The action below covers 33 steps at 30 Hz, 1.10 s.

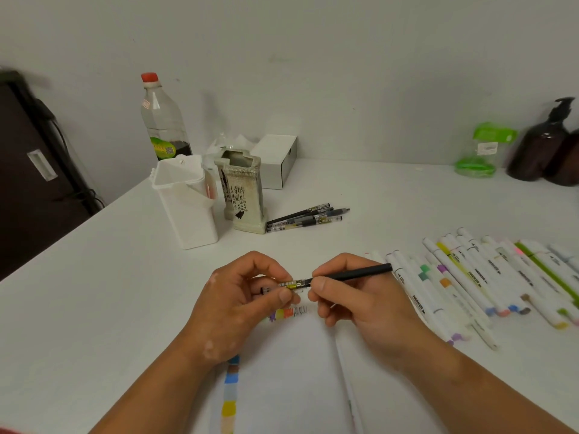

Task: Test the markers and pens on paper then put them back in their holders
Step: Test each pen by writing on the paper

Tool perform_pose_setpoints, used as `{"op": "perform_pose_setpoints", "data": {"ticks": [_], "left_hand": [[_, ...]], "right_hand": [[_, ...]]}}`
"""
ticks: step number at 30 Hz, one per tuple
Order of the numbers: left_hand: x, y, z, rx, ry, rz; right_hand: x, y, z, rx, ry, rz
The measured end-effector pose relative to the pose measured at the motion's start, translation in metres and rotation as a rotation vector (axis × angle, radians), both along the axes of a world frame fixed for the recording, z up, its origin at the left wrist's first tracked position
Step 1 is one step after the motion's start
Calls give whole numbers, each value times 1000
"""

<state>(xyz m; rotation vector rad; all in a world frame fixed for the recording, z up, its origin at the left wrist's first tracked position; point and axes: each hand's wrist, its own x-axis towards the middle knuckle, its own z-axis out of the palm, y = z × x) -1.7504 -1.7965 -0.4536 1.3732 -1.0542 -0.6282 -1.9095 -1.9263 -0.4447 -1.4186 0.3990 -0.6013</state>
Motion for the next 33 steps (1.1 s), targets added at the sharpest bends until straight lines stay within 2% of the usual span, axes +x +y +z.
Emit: {"op": "perform_pose_setpoints", "data": {"ticks": [7, 17, 22, 25, 28, 33], "left_hand": [[6, -1, 0, -91, 38, 47], [10, -3, -2, -90, 87, 48], [11, 6, 7, -99, 97, 159], [25, 40, 15, -128, 64, 247], [42, 104, 16, -109, 35, 327], [45, 244, -12, 5, 74, 548]], "right_hand": [[3, 2, -3, -44, 26, -44], [8, 5, 1, -126, 73, -49], [9, 8, 17, -182, 225, -18], [4, 21, 27, -236, 381, 65], [1, 57, 35, -466, 484, 173], [-1, 144, 34, -709, 451, 350]]}}
